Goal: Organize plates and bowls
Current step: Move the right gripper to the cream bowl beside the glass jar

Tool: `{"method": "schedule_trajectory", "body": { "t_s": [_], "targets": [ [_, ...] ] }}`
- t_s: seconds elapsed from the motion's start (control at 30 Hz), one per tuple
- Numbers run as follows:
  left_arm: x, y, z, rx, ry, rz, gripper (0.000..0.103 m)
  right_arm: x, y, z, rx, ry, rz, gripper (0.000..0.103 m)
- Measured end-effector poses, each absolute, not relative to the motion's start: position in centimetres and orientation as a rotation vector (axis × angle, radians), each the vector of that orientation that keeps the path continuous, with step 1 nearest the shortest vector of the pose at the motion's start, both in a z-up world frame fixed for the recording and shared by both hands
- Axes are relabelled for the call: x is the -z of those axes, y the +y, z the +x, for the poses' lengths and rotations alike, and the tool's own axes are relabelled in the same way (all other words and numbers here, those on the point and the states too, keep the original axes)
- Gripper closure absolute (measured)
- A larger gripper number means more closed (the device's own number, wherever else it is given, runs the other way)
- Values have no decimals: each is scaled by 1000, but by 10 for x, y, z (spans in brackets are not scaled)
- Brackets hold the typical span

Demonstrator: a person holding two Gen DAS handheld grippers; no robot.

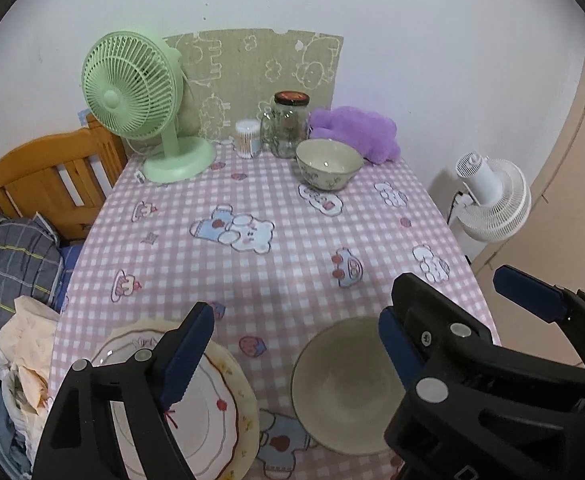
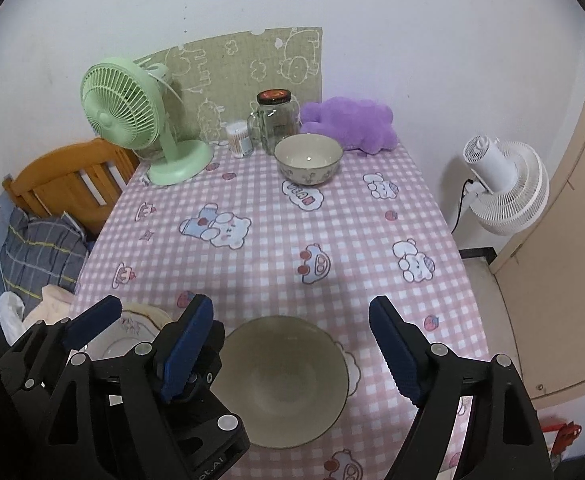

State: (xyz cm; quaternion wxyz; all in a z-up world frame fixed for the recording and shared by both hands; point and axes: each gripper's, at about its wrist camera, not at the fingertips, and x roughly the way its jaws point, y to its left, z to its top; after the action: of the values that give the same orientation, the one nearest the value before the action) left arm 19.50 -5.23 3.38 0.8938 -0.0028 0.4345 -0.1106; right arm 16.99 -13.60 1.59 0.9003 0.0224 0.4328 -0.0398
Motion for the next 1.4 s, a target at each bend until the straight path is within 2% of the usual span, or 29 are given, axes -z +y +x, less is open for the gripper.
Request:
{"method": "schedule_trajectory", "body": {
  "t_s": [0.67, 1.13, 1.4],
  "targets": [
    [-47, -115, 294, 34, 873, 22, 20, -25, -202, 287, -136, 872, 11, 20],
    [-21, -155, 381, -16, 875, 34, 20, 4, -251, 379, -145, 872, 49, 20],
    [1, -164, 435, 26, 879, 26, 25, 24, -258, 434, -110, 871, 45, 20]
  ]
}}
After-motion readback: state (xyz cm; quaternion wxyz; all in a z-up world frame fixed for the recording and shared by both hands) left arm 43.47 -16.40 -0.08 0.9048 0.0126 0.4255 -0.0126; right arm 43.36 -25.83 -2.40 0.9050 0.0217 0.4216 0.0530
